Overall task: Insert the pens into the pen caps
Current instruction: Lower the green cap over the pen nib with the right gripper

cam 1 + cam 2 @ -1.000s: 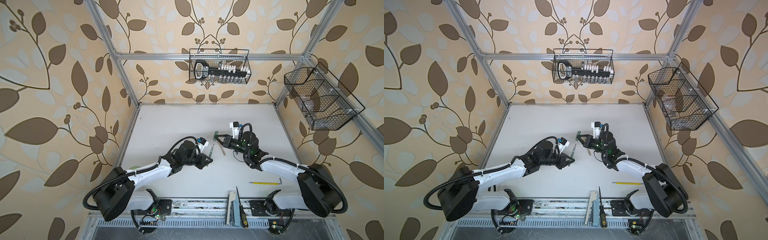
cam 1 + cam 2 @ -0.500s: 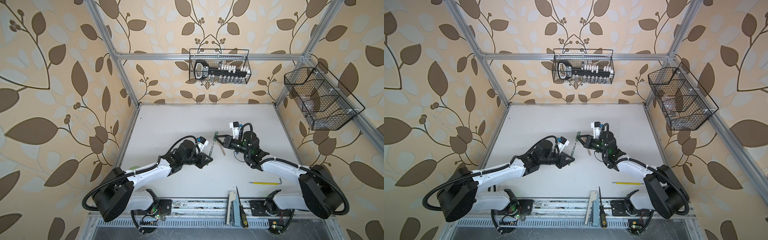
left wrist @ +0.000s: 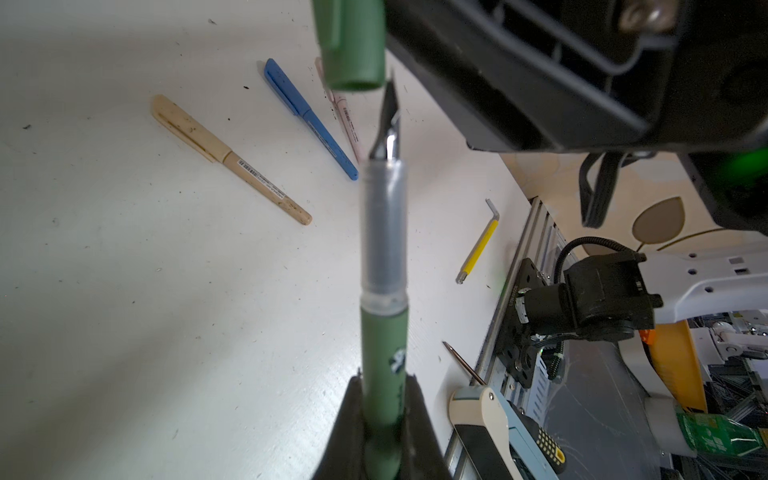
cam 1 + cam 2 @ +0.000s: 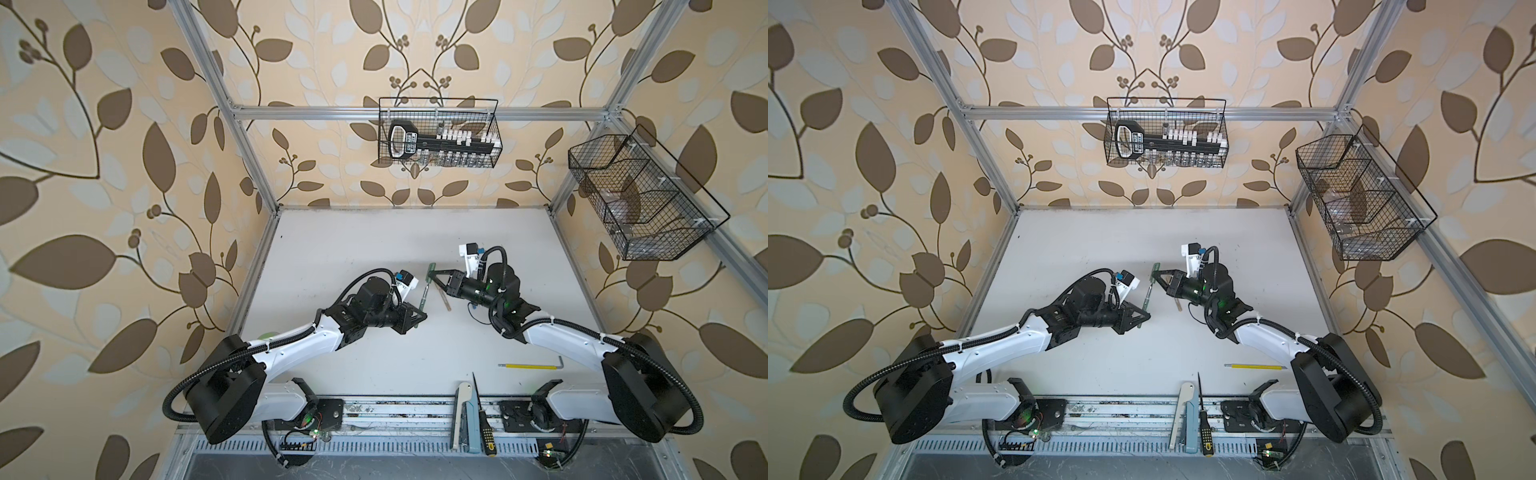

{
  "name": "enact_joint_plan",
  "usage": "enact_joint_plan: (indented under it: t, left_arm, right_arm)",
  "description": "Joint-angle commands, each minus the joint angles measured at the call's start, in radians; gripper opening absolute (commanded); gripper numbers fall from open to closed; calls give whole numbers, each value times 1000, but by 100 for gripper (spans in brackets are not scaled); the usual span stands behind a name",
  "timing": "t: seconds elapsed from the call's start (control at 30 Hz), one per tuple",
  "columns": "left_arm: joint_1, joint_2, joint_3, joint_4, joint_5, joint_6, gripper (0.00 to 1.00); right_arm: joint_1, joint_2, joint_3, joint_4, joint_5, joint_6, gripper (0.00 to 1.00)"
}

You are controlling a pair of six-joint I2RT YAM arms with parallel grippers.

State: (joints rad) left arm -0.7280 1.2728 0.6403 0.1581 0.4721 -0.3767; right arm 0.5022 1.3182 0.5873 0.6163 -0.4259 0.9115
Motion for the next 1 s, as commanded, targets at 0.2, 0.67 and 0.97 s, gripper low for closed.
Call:
enact_joint_plan:
  t: [0.2, 0.67, 0.97]
  left_arm:
    - [-11, 1, 39, 4, 16, 12, 0]
    - [-11, -37, 40, 1, -3, 11, 0]
    - [-11, -37, 42, 4, -8, 12, 0]
  right_arm:
    - [-10, -28, 36, -11, -11, -21, 13]
    - [25, -16, -12, 21, -3, -11, 13]
    - [27, -35, -27, 0, 3, -21, 13]
